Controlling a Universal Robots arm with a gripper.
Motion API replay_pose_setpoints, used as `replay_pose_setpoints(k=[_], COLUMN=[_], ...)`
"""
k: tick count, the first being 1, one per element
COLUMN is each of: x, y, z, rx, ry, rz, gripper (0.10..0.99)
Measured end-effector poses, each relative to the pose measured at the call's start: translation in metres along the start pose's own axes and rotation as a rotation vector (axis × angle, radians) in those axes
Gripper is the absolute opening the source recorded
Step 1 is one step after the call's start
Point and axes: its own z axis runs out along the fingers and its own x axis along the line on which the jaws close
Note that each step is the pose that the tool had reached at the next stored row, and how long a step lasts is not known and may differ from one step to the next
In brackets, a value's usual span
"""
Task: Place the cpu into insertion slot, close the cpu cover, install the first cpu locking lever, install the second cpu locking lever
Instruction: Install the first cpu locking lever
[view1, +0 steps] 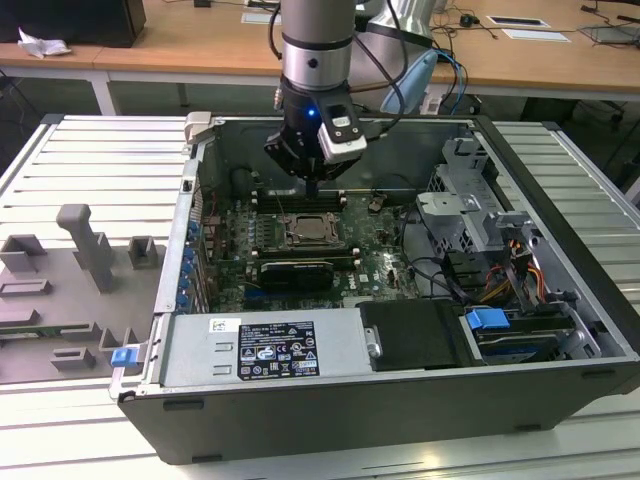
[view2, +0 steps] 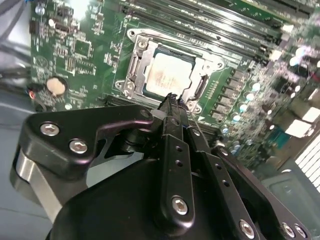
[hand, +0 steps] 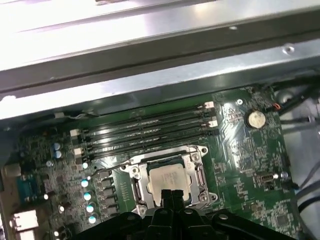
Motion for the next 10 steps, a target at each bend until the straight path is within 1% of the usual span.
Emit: replay_pose_setpoints(k=[3, 5, 6, 8, 10], x=[0.0, 0.0, 0.0, 0.0001, 0.0011], y=[0.0, 0.0, 0.0, 0.0, -0.0002], z=[0.0005, 0.0011, 0.0013, 0.0021, 0.0025], rx=[-0.002, -0.003, -0.004, -0.006, -0.006], ry=[0.0012, 0.0026, 0.003, 0.0045, 0.005], rz=[-0.053, -0.114, -0.133, -0.196, -0.221], gripper=[0.106, 0.106, 0.106, 0.106, 0.106])
